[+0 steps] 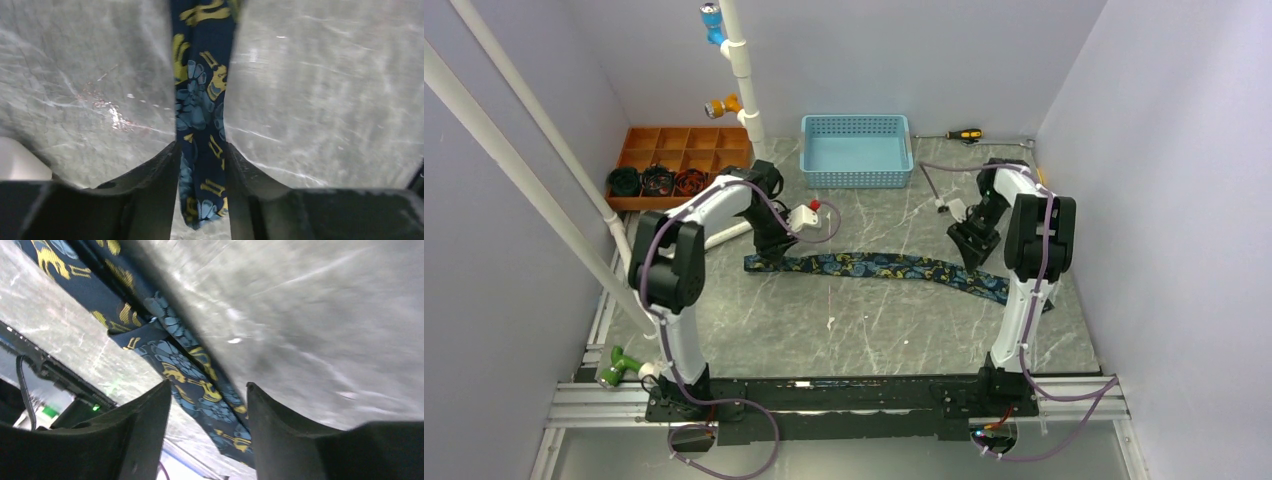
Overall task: Roll the ties
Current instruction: Flatten out the tie at the center of the board.
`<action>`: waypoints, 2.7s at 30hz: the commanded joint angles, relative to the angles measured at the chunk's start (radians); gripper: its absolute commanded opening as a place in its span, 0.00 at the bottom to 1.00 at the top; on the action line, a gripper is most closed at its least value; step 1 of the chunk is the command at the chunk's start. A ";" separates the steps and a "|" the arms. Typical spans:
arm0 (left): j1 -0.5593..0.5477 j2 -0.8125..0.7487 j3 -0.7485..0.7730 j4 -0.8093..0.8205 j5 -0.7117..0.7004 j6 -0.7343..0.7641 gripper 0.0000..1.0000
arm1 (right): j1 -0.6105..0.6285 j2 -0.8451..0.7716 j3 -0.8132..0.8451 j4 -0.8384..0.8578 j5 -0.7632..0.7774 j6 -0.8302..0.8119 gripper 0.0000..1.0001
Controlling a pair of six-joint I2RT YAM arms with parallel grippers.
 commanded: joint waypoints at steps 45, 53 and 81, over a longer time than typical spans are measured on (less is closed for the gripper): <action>-0.296 0.014 -0.125 0.552 -0.077 -0.211 0.98 | -0.234 -0.067 -0.177 0.314 0.313 -0.134 0.55; -0.303 0.080 -0.065 0.477 -0.135 -0.188 0.56 | -0.235 -0.014 0.016 0.295 0.270 -0.179 0.63; 0.022 -0.206 -0.245 0.539 0.098 -0.479 0.99 | 0.371 -0.161 -0.102 0.285 -0.098 -0.343 1.00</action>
